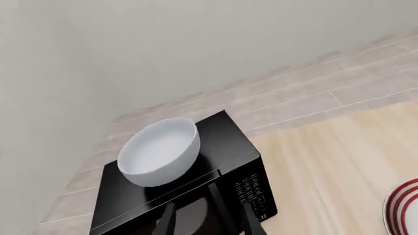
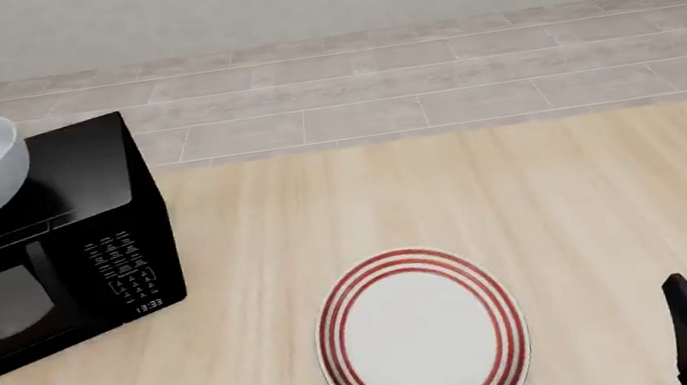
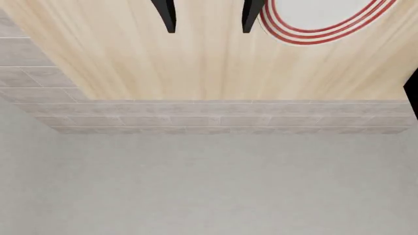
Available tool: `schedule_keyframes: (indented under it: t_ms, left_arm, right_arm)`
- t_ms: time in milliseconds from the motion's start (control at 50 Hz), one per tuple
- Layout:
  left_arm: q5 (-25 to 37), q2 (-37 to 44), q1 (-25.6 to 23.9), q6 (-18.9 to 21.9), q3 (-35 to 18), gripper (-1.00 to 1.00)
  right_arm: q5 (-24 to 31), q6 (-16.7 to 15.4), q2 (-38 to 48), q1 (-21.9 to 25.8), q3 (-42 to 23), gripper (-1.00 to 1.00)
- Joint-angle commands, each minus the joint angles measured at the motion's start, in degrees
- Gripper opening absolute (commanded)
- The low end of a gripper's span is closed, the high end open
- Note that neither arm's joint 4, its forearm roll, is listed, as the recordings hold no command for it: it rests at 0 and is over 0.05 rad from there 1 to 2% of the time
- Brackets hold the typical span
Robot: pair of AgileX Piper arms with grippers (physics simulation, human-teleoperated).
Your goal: Pick up the white bowl and put it on the plate.
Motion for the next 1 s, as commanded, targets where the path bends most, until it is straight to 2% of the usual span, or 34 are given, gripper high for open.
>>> schedule_keyframes:
  t_ms: [20, 40, 100, 120, 200, 320, 400, 440, 580, 660, 700, 720, 760, 820, 840, 880, 960, 1000]
  left_arm:
    - [3.2, 3.8, 1.8, 8.3, -4.7, 1.0]
    - [5.3, 5.6, 1.6, 9.6, -8.7, 1.0]
    - [8.3, 6.6, 1.2, 10.2, -13.4, 1.0]
    - [8.7, 6.1, 0.1, 11.1, -14.1, 1.0]
    - [9.7, 8.7, 2.8, 12.9, -17.2, 1.0]
    - [9.8, 9.7, 4.2, 17.4, -19.6, 1.0]
    - [10.8, 12.0, 5.5, 18.9, -22.3, 1.0]
    - [11.0, 13.7, 6.4, 20.6, -22.0, 1.0]
    - [11.1, 16.3, 7.3, 22.4, -22.7, 1.0]
    - [9.7, 18.8, 8.2, 25.2, -20.7, 1.0]
    - [9.4, 20.4, 8.7, 25.1, -21.1, 1.0]
    - [6.9, 19.8, 8.9, 26.8, -17.0, 1.0]
    - [9.1, 21.0, 9.0, 28.2, -18.8, 1.0]
    - [9.1, 20.9, 8.8, 29.6, -17.6, 1.0]
    - [10.3, 21.4, 8.7, 30.0, -19.0, 1.0]
    - [11.3, 22.0, 8.6, 29.6, -20.4, 1.0]
    - [10.0, 22.7, 9.5, 32.3, -18.7, 1.0]
    - [9.1, 23.7, 9.8, 31.7, -19.2, 1.0]
  right_arm:
    - [0.0, 0.0, 0.0, 0.0, 0.0, 1.0]
    - [0.0, 0.0, 0.0, 0.0, 0.0, 1.0]
    - [0.0, 0.0, 0.0, 0.0, 0.0, 1.0]
    - [0.0, 0.0, 0.0, 0.0, 0.0, 1.0]
    - [0.0, 0.0, 0.0, 0.0, 0.0, 1.0]
    - [-0.5, 0.0, 0.4, 0.0, 0.1, 1.0]
    - [-0.8, 0.0, 0.7, -0.1, 0.2, 1.0]
    - [-1.1, 0.0, 1.0, -0.1, 0.2, 1.0]
    - [-1.3, 0.0, 1.1, 0.4, 0.2, 1.0]
    - [-1.7, 0.0, 1.4, 0.2, 0.3, 1.0]
    - [-2.0, 0.0, 1.7, 0.2, 0.3, 1.0]
    - [-2.0, 0.0, 1.7, 0.2, 0.3, 1.0]
    - [-1.6, 0.0, 1.4, 0.2, 0.3, 1.0]
    - [-0.7, 0.0, 0.7, 0.2, 0.0, 1.0]
    - [-0.4, 0.0, 0.5, 0.2, -0.1, 1.0]
    - [-0.4, 0.0, 0.5, 0.2, -0.1, 1.0]
    - [0.3, 0.0, 0.3, 0.2, -0.6, 1.0]
    - [0.6, 0.0, 0.3, 0.2, -0.8, 1.0]
